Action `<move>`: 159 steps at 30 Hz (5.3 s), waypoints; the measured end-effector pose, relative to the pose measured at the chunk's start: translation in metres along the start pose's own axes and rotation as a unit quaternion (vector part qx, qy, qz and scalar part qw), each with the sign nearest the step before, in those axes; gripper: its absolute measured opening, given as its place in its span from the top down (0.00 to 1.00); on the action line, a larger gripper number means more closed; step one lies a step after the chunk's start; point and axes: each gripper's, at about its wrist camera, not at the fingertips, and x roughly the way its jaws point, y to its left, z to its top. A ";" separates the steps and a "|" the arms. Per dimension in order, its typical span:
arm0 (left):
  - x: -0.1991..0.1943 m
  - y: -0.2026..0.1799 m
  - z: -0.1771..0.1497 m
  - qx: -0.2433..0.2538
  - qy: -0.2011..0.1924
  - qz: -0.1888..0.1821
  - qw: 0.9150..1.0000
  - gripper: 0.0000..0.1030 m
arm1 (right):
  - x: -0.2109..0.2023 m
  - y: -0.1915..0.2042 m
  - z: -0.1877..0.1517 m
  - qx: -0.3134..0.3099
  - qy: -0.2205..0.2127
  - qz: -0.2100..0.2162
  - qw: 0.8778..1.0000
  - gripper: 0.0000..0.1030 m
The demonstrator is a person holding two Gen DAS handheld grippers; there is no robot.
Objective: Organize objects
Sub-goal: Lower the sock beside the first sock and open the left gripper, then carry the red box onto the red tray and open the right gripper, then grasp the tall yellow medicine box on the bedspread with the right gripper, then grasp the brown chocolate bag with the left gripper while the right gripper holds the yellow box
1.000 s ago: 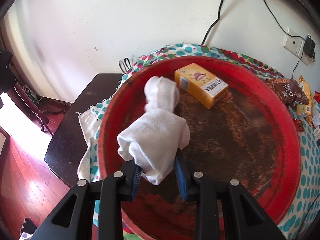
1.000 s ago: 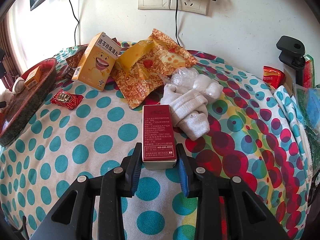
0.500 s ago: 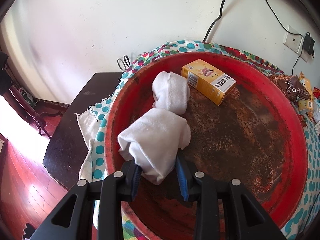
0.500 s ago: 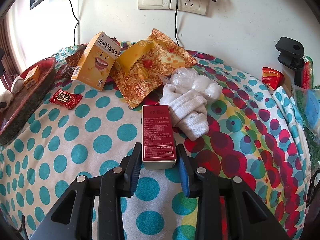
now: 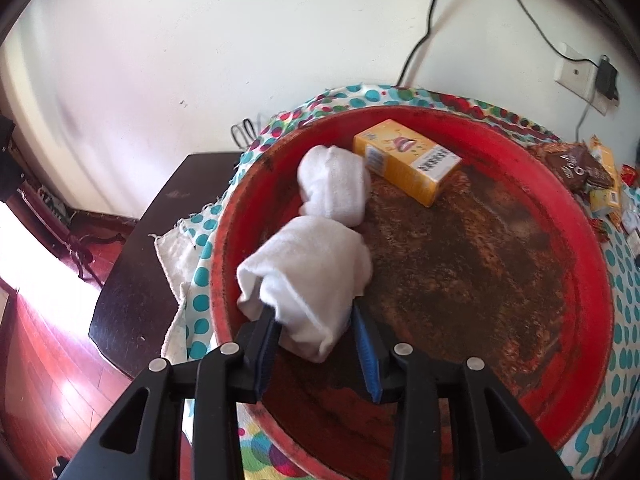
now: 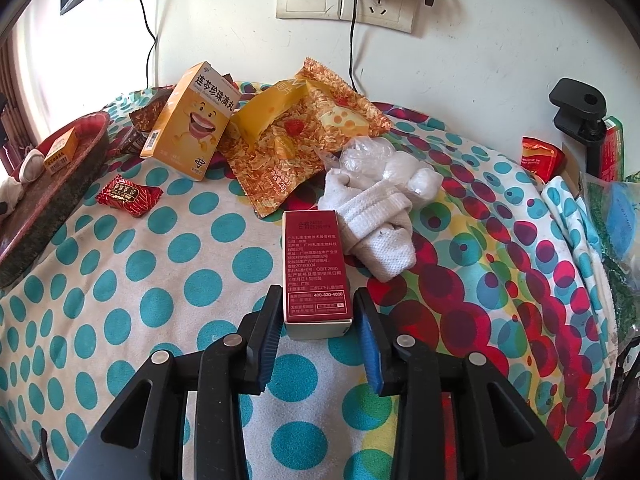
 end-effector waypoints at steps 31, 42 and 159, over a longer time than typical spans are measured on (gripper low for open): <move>-0.041 -0.023 -0.027 0.019 -0.040 -0.003 0.999 0.49 | -0.043 0.037 0.012 0.017 -0.041 0.016 0.999 0.73; -0.039 -0.028 -0.033 0.039 -0.040 -0.020 0.998 0.49 | -0.054 0.121 0.050 -0.028 -0.047 0.102 0.993 0.74; -0.016 -0.272 0.065 0.211 -0.040 -0.147 0.965 0.47 | 0.035 0.083 0.075 0.007 -0.050 0.055 0.997 0.73</move>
